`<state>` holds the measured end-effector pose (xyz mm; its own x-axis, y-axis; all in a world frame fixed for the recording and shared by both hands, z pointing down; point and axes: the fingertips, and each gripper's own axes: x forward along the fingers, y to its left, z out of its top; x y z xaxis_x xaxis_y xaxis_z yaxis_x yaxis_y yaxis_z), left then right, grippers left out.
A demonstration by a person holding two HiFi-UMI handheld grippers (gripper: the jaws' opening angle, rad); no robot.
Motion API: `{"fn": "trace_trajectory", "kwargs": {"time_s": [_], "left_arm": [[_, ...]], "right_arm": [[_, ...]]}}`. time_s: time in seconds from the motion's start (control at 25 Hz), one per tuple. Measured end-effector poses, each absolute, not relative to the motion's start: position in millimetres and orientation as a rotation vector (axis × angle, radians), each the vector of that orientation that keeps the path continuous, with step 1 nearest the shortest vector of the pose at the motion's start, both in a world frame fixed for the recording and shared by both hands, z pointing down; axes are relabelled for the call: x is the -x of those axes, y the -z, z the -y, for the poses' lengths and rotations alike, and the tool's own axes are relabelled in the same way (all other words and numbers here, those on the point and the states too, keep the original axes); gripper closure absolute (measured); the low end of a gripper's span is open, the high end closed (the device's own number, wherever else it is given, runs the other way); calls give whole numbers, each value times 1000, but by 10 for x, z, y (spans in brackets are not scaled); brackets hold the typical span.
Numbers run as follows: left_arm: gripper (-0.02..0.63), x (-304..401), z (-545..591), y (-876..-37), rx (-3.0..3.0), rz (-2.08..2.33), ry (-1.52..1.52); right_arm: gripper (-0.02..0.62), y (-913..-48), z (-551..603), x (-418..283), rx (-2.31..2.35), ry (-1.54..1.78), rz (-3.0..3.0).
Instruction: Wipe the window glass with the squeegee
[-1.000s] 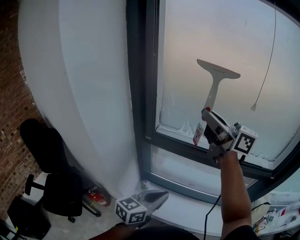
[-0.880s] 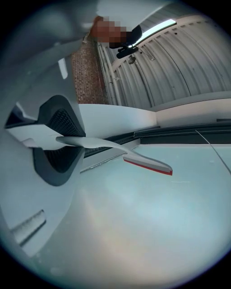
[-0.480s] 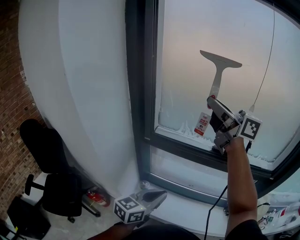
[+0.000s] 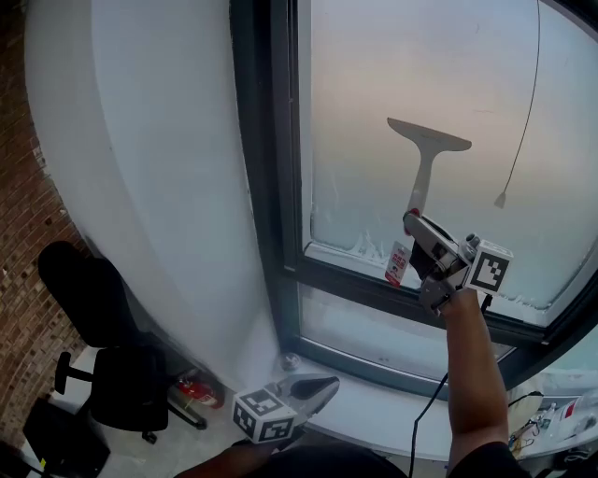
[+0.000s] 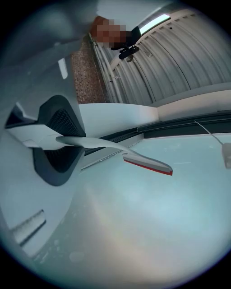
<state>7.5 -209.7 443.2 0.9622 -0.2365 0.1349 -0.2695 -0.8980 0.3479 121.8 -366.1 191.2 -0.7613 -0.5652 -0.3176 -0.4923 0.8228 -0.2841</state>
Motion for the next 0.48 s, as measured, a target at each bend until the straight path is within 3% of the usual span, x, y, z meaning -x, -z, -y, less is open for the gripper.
{"fn": "trace_trajectory", "kwargs": {"time_s": [0.48], "left_arm": [[606,-100,2020,-4522,-2731,327,-166]], "right_arm": [[506,-2565,3567,-1226,787,471,-2519]]}}
